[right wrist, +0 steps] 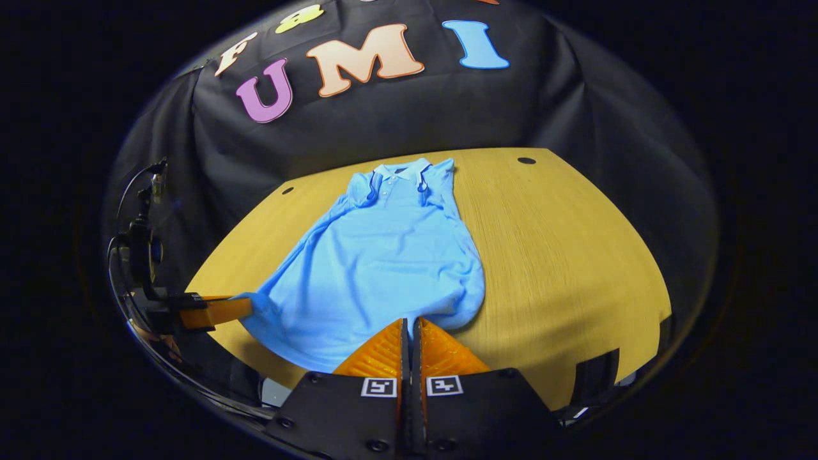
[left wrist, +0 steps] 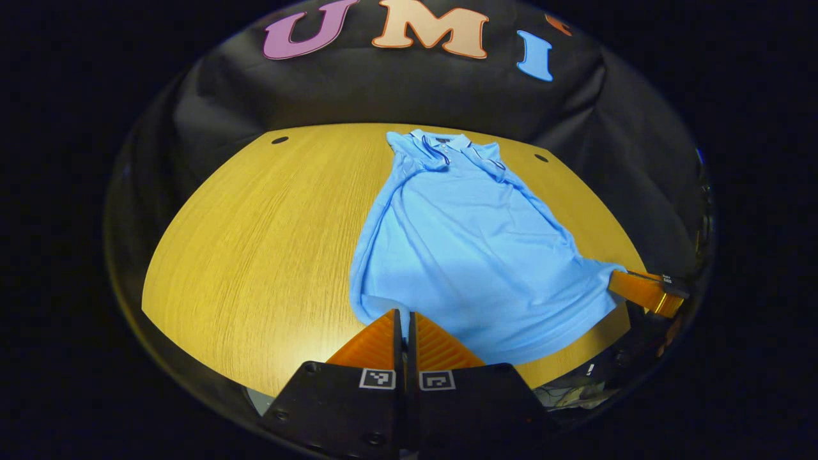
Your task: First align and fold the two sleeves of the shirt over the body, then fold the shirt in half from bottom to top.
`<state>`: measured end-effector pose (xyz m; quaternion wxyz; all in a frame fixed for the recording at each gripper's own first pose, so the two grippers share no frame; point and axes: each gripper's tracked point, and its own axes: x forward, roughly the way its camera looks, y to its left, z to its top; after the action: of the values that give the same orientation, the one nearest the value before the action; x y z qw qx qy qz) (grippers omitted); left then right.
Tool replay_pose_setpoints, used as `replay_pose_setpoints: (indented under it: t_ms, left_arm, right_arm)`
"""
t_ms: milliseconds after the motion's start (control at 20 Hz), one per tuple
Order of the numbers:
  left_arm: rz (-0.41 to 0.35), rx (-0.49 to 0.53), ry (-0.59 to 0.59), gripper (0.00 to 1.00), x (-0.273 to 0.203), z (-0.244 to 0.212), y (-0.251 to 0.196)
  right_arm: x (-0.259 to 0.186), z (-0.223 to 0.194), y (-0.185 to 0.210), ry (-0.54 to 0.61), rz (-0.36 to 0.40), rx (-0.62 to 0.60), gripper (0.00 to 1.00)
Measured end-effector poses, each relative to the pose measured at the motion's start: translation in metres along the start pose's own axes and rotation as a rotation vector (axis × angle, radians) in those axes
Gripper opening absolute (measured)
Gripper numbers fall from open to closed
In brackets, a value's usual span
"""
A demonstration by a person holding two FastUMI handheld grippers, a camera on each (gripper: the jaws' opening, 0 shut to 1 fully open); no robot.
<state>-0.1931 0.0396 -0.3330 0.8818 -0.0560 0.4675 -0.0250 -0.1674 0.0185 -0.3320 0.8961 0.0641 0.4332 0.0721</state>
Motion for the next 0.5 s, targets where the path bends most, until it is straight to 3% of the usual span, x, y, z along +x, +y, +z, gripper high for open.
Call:
replay_pose_setpoints:
  t_ms: [500]
  left_arm:
    - [-0.031, -0.039, -0.074, 0.0, 0.027, 0.107, 0.015]
  right_arm:
    - [0.048, 0.114, 0.01, -0.133, -0.013, 0.048, 0.03]
